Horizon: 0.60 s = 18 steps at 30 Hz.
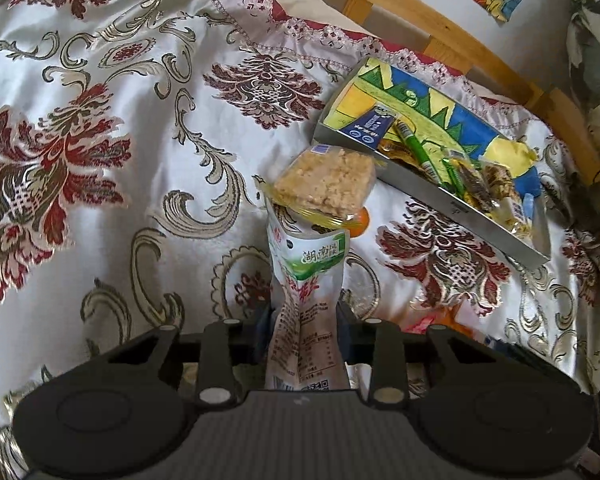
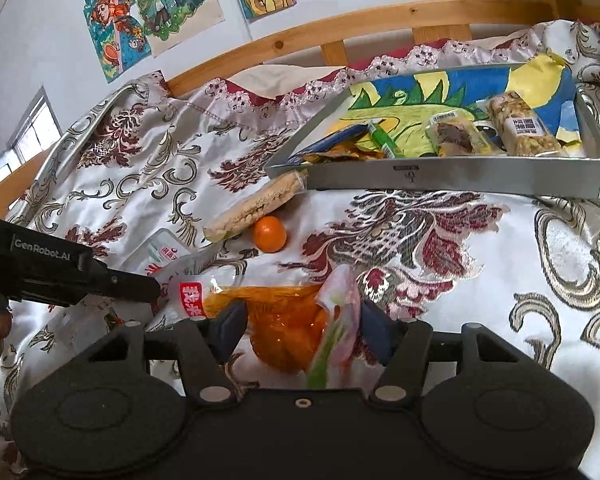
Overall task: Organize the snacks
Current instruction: 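Grasp the white packet with the left tool while the right tool grasps the orange sausage packet, then carry the white packet and orange sausage packet over the silver tray with both tools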
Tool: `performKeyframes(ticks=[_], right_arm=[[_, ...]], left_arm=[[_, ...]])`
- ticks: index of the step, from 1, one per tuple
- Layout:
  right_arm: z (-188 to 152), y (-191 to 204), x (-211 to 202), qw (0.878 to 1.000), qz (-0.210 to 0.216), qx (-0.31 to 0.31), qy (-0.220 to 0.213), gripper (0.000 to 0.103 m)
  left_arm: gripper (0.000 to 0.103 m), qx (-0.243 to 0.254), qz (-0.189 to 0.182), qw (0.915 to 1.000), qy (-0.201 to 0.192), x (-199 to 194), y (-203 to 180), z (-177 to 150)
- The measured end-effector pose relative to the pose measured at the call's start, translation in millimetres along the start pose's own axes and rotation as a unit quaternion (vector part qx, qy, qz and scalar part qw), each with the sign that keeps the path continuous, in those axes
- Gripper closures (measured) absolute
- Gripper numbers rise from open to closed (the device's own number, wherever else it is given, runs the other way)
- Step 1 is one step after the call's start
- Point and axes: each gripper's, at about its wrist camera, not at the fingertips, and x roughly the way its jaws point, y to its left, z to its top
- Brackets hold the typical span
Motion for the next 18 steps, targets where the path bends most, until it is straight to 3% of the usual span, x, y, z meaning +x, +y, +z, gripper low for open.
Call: performKeyframes(ticks=[5, 6, 18], right_arm=[[-6, -3, -10, 1.0, -0.005, 0.016, -0.008, 0.053], [-7, -2, -13, 1.0, -0.011, 0.016, -0.013, 0.062], [-13, 21, -44, 0.997, -0.051, -0.044, -0.043, 0.063]], left_arm=[[0.067, -0.008, -0.011, 0.9999, -0.007, -7, -1, -8], [0.067, -0.008, -0.014, 0.9998, -0.009, -8, -3, -9], [0.068, 0.001, -0.049, 0.9985, -0.026, -22, -18, -16]])
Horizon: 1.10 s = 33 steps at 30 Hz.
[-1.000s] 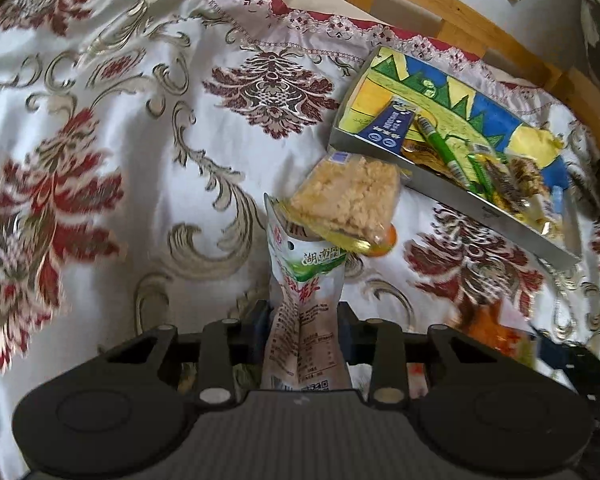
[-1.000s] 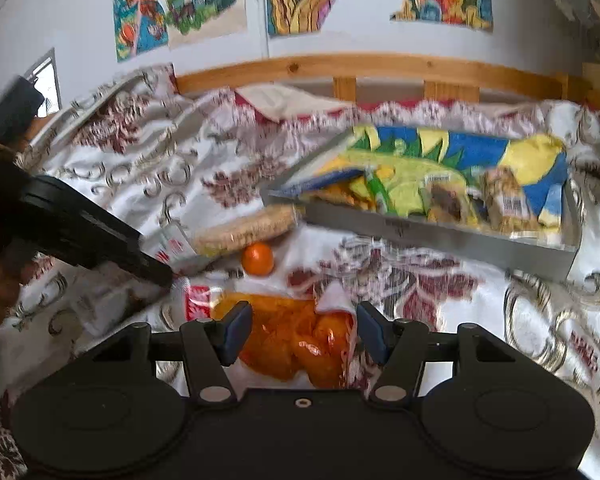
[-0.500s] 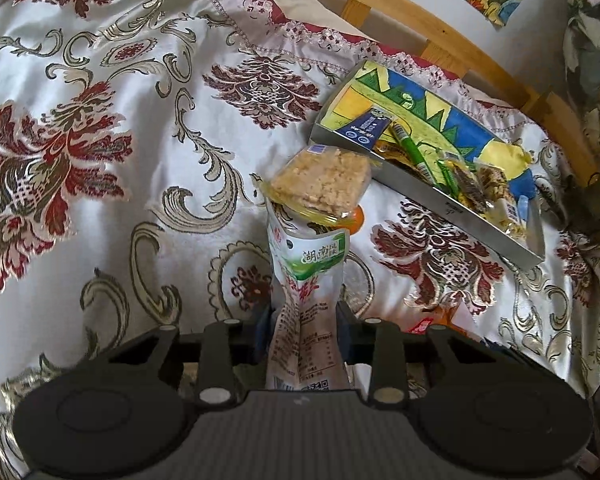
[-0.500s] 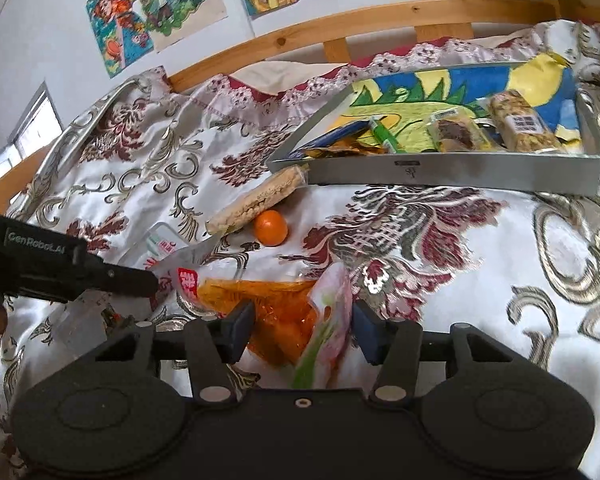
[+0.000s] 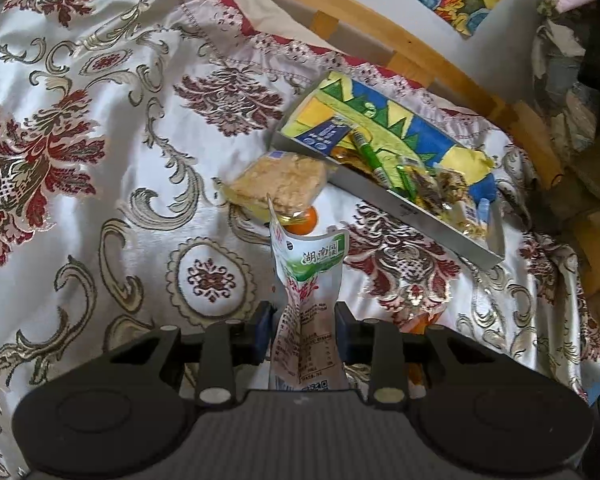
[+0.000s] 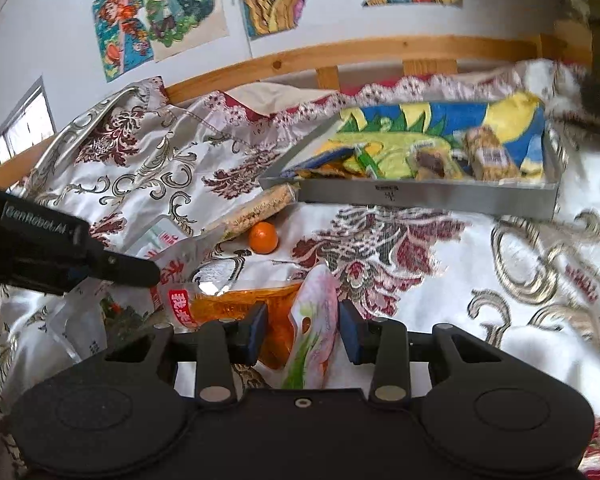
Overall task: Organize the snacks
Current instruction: 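Carry the white packet and orange sausage packet over the silver tray with both tools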
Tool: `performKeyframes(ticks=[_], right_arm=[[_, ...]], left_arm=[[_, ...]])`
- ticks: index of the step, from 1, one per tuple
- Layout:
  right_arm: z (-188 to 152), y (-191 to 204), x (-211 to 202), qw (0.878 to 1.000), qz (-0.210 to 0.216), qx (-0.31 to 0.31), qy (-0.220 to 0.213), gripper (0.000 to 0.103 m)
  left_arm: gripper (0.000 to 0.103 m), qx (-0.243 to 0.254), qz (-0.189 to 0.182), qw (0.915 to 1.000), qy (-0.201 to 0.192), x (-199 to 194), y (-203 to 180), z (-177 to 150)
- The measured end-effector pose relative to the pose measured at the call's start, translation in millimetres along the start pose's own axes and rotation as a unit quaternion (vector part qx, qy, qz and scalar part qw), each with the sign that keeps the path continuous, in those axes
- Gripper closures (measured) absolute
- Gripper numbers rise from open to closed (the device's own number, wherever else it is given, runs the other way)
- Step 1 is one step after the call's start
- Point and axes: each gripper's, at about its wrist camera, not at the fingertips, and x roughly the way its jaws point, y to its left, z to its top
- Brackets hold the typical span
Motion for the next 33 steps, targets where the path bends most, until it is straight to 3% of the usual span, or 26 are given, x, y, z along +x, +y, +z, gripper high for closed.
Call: performKeyframes(ticks=[8, 17, 26, 33], right_arm=[[3, 11, -22, 0.998, -0.027, -0.048, -0.034, 0.063], [17, 1, -31, 0.995, -0.049, -0.053, -0.073, 0.063], [57, -34, -7, 0.993, -0.063, -0.025, -0.097, 0.063], [108, -81, 41, 0.988, -0.096, 0.002, -0.117, 0.063]], left_arm=[[0.068, -0.002, -0.018, 0.9998, -0.012, -6, -7, -1], [0.068, -0.007, -0.046, 0.9986, -0.023, 4, -20, 15], [0.068, 0.003, -0.081, 0.9951, -0.057, 42, -53, 71], [0.067, 0.036, -0.094, 0.9909, -0.089, 90, -85, 124]])
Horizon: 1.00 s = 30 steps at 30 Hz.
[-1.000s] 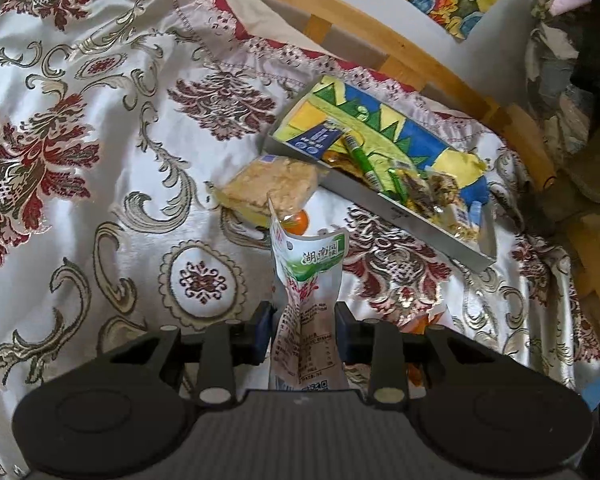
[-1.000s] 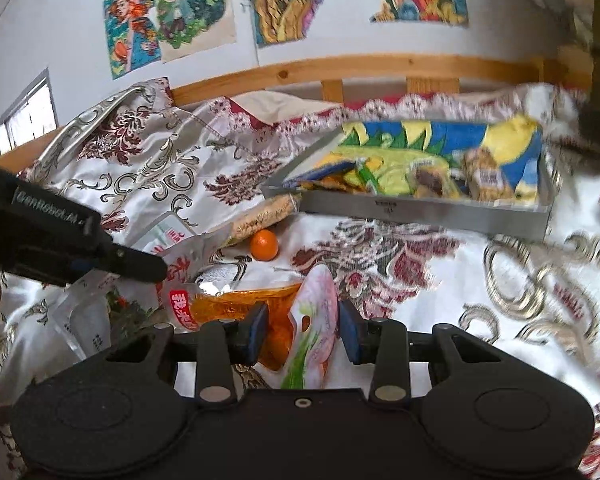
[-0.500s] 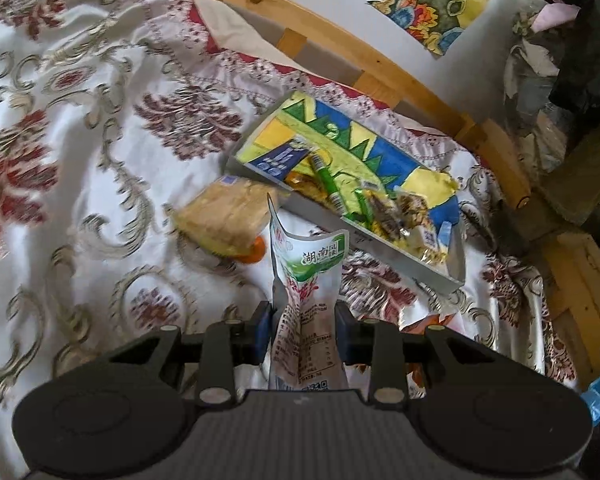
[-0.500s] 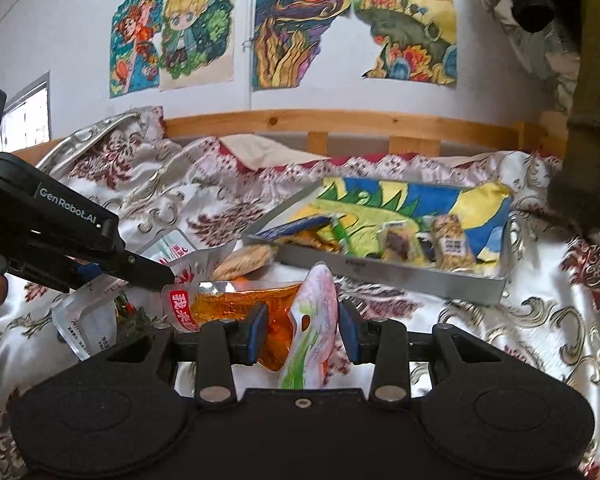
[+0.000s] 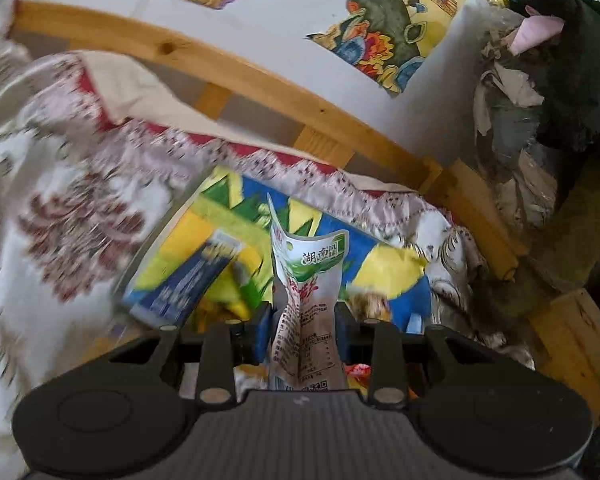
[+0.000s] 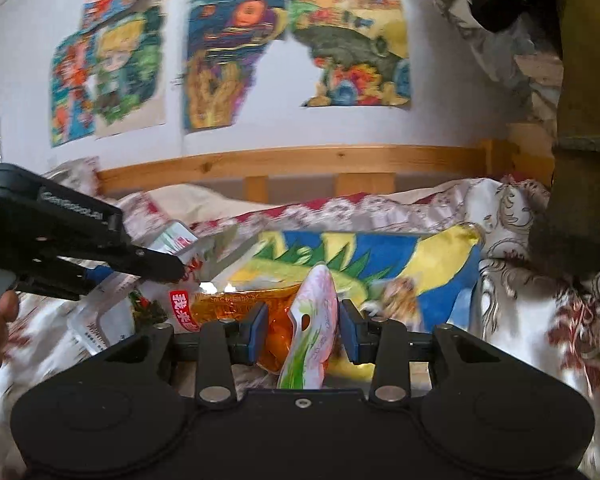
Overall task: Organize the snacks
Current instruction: 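Carry the white packet and orange sausage packet over the silver tray with both tools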
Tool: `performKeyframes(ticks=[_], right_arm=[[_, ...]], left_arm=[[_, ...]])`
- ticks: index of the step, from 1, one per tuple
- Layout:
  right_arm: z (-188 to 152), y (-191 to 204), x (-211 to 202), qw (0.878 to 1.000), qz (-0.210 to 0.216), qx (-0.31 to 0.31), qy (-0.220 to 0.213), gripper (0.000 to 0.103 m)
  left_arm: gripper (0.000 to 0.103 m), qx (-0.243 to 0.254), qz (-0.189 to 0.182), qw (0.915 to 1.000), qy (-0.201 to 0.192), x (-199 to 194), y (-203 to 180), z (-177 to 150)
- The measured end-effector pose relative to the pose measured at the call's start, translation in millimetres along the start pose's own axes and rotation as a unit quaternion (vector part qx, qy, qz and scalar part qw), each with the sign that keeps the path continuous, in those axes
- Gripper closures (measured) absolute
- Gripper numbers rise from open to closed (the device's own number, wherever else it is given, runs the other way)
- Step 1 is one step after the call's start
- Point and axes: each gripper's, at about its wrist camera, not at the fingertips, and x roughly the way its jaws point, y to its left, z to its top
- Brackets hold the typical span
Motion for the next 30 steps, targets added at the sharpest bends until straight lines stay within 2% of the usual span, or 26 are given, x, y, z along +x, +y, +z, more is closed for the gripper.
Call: performKeyframes(ticks=[3, 5, 11, 17, 20, 21, 22, 23, 24, 30], right_arm=[[8, -13, 29, 1.0, -0.021, 0.007, 0.004, 0.063], [9, -20, 47, 0.999, -0.028, 0.015, 0.011, 0.063], [0, -24, 77, 0.999, -0.041, 0.012, 0.032, 0.062], [-6, -23, 83, 0.998, -0.046, 0.014, 0.035, 0.061], [-4, -22, 82, 0.998, -0.049, 0.008, 0.035, 0.057], [-3, -22, 81, 0.998, -0.052, 0.003, 0.034, 0.044], [-2, -22, 79, 0.998, -0.053, -0.001, 0.029, 0.036], [-1, -22, 75, 0.998, -0.052, -0.003, 0.023, 0.026], [0, -22, 72, 0.999, -0.05, -0.006, 0.018, 0.023], [14, -26, 45, 0.999, -0.054, -0.004, -0.001, 0.014]], left_arm=[[0.067, -0.023, -0.012, 0.9996, 0.015, 30, 4, 11], [0.067, -0.033, -0.005, 0.9992, 0.021, 50, 7, 16], [0.066, -0.005, 0.019, 0.9996, 0.021, 84, 6, 18], [0.059, 0.008, 0.038, 0.9989, 0.028, 98, 6, 12], [0.041, -0.006, 0.047, 0.9981, 0.038, 98, 10, 8], [0.032, -0.015, 0.049, 0.9979, 0.039, 97, 13, 8], [0.021, -0.023, 0.051, 0.9978, 0.036, 94, 15, 7], [0.017, -0.029, 0.053, 0.9977, 0.031, 91, 16, 7], [0.014, -0.031, 0.057, 0.9976, 0.024, 88, 16, 8], [0.004, -0.01, 0.055, 0.9983, -0.017, 56, 2, 14]])
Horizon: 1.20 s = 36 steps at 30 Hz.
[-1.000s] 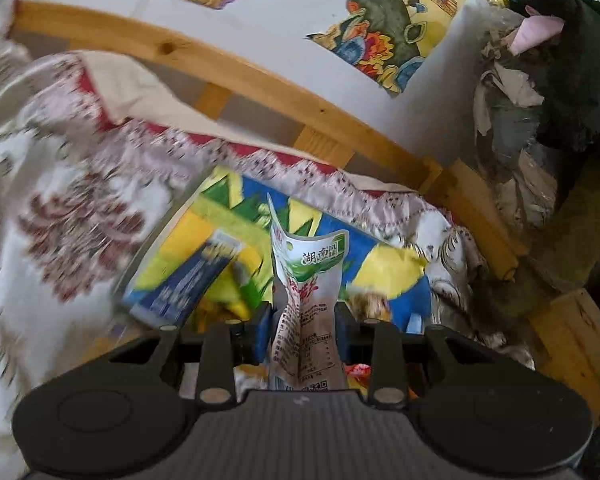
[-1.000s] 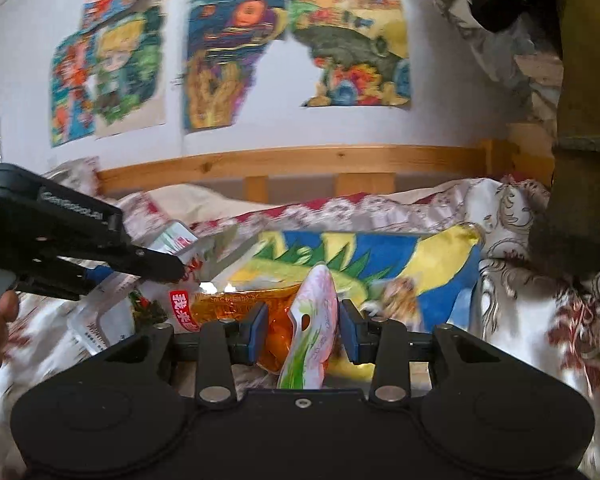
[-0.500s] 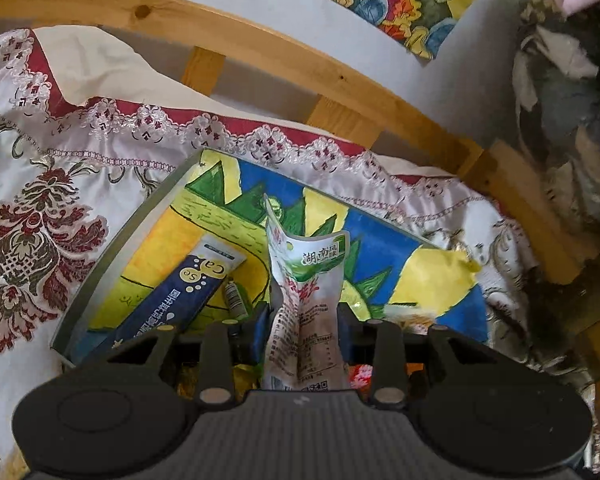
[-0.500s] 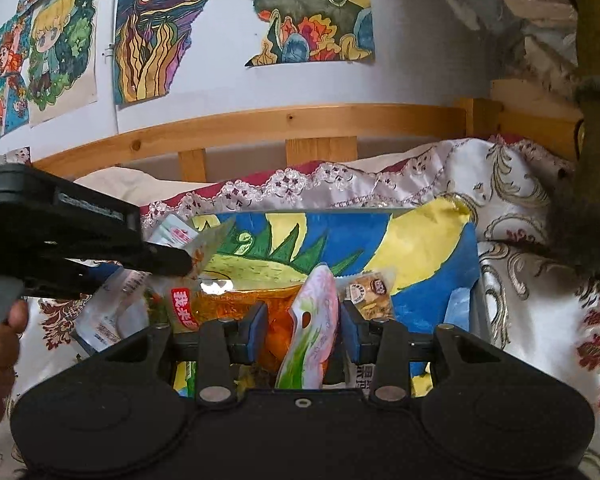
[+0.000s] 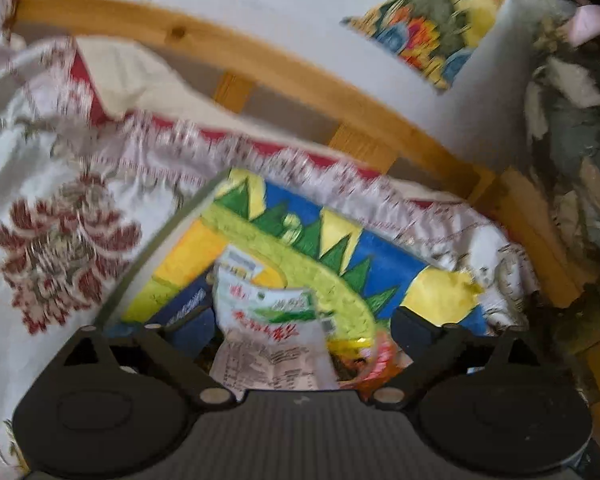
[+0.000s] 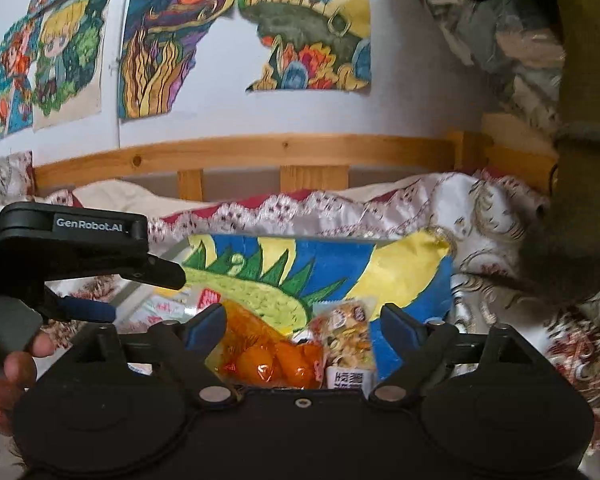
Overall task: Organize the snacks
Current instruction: 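Carry the white packet and orange sausage packet over the silver tray with both tools, then open both tools to drop the packets into the tray and lift away, then move both tools back above the rice-crispy bar and mandarin on the bed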
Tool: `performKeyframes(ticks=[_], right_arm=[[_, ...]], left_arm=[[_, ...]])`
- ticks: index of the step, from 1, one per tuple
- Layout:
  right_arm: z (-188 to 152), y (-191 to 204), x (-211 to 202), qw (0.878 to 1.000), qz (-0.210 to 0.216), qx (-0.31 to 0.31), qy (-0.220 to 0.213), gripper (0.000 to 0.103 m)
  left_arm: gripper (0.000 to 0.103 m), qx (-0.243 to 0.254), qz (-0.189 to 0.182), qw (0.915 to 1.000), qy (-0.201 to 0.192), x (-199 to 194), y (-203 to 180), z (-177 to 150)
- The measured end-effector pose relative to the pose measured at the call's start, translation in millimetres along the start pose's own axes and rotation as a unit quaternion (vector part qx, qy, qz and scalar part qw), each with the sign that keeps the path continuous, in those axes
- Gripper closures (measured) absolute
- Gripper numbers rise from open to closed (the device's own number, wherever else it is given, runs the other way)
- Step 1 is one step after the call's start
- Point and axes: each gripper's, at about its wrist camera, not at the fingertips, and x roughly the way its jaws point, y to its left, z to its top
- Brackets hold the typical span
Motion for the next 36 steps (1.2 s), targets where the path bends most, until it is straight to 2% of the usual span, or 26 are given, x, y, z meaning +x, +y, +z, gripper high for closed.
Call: performKeyframes(ticks=[6, 12, 18, 27, 36], right_arm=[[20, -6, -49, 0.999, 0.017, 0.017, -0.039, 0.001], [34, -1, -103, 0.998, 0.035, 0.016, -0.059, 0.001], [35, 8, -157, 0.996, 0.049, 0.017, -0.076, 0.001], [13, 25, -217, 0.995, 0.059, 0.023, -0.08, 0.001], [-17, 31, -244, 0.997, 0.054, 0.019, -0.058, 0.001]], left_arm=[[0.001, 0.054, 0.01, 0.9963, -0.065, -57, -23, -1], [0.001, 0.081, 0.034, 0.9895, -0.115, -119, -32, -16], [0.001, 0.107, 0.067, 0.9782, -0.165, -171, -26, -52], [0.001, 0.09, 0.087, 0.9784, -0.164, -230, -11, -95], [0.0, 0.099, 0.102, 0.978, -0.153, -264, -3, -129]])
